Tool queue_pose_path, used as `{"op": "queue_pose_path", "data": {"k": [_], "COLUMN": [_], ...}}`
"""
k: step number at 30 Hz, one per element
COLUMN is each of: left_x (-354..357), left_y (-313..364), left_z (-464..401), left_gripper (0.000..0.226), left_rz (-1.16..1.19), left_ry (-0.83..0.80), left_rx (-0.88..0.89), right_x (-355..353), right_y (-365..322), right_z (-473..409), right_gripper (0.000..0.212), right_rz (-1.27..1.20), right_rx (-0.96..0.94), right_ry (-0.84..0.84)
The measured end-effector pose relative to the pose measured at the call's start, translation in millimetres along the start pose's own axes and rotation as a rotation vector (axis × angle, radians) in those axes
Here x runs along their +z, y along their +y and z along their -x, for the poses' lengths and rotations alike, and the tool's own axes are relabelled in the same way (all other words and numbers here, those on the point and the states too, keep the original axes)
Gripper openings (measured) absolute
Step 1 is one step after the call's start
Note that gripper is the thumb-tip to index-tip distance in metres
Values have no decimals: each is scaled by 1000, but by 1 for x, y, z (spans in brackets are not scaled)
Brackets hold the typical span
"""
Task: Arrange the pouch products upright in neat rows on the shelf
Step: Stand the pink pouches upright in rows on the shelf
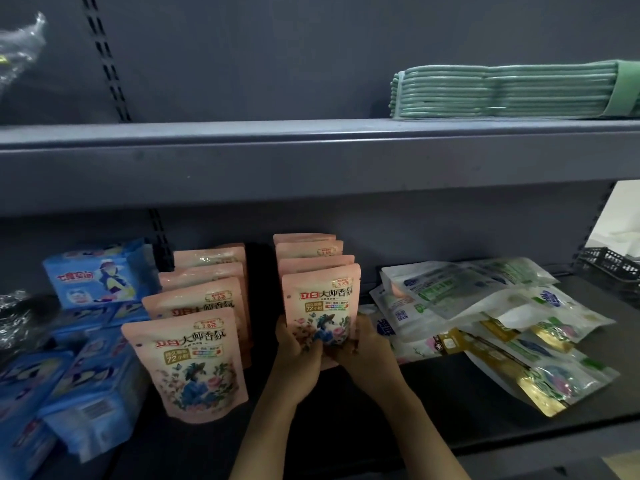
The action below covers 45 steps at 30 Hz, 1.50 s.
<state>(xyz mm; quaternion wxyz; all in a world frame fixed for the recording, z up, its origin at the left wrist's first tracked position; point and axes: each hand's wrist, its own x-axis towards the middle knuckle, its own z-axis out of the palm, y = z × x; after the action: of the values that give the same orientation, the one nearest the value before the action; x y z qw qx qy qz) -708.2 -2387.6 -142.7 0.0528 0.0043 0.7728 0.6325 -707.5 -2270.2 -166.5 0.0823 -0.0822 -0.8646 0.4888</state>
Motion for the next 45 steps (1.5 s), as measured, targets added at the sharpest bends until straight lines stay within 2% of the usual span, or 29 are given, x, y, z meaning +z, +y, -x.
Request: {"op": "queue_pose_path", "data": {"k": [6, 14, 17, 20, 24, 27, 31, 36, 40, 45], "left_x": [-4, -2, 4, 8, 11, 12, 14, 21, 34, 53], "left_y": [14, 45, 49, 47, 49, 58, 59, 61, 70, 82], "left_z": [9, 12, 5, -6, -13, -5, 2, 10, 21, 33], "left_gripper": [73, 71, 71, 67, 52, 63, 66, 56, 50, 36], "left_rz": [-25, -169, -167, -219, -366, -256, -218, -258, -263, -159], "left_ry": [85, 235, 285, 353, 510, 551, 590, 646, 679, 698], "left_rx": [81, 245, 309, 299, 323, 371, 423, 473, 503, 545], "right_x": [-12, -46, -63, -83, -113, -128, -138, -139, -144, -145], "right_y": [0, 14, 24, 23, 23, 30, 38, 43, 44, 41], "right_z": [1, -7, -14, -24, -52, -71, -84, -90, -88, -82], "right_gripper": [37, 33, 35, 45, 50, 46, 40, 29, 29, 26], "right_rz": [87, 313, 391, 492, 748, 951, 1054, 1173, 1058, 554], "right_rx": [-14, -12, -11, -93, -156, -96, -43, -120, -258, -302], "right_ry": [-34, 89, 145, 194, 148, 54, -26, -49, 46, 135]}}
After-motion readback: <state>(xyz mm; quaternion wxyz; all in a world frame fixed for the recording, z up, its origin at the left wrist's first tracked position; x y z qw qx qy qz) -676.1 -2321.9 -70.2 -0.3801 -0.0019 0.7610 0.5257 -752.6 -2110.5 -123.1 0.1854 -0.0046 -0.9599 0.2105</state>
